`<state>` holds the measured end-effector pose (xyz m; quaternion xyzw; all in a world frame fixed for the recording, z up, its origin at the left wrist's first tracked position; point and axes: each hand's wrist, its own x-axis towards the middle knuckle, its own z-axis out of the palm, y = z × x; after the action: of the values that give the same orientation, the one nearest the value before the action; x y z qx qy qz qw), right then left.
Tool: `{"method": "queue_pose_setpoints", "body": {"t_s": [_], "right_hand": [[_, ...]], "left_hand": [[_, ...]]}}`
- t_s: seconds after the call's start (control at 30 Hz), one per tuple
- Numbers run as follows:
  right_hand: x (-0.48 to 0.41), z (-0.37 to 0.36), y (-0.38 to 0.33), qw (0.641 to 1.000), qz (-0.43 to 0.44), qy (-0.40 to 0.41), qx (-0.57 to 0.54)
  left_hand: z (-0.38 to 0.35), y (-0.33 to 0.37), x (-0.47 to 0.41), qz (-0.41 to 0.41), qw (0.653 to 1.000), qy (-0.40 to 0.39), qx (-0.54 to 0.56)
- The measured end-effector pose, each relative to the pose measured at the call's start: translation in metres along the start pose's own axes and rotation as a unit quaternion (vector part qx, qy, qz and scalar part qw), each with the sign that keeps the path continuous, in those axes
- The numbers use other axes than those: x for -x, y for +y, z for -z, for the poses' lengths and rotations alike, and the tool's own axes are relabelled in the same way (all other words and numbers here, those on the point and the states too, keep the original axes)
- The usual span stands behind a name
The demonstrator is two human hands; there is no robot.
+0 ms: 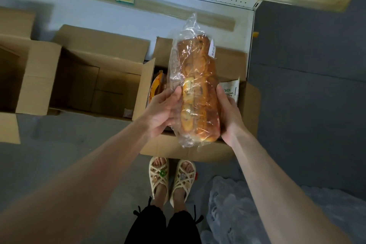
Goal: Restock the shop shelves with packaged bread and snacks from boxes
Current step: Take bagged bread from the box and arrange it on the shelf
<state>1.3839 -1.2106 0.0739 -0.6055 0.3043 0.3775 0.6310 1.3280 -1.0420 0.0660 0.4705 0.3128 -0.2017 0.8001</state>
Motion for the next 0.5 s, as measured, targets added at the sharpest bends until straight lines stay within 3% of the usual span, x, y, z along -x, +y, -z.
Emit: {"method": "queue_pose_setpoints", "body": {"t_s": [0.1,0.27,0.5], "right_hand": [[0.002,0.002,-0.001,0.997,-0.042,-0.064,-0.003],[0.011,0.0,0.005,1.0,0.017,-0.004,-0.004],[0.025,-0.006,-0.001,0.993,0.1,0.015,0.066]], "left_hand": [[0.006,0.005,0.002,0.021,0.999,-0.025,0.001],[-0.001,0.022,0.009,0.055,0.994,-0.06,-0.069],[-0.009,0.019,0.009,0.061,0.995,0.006,-0.082]]}}
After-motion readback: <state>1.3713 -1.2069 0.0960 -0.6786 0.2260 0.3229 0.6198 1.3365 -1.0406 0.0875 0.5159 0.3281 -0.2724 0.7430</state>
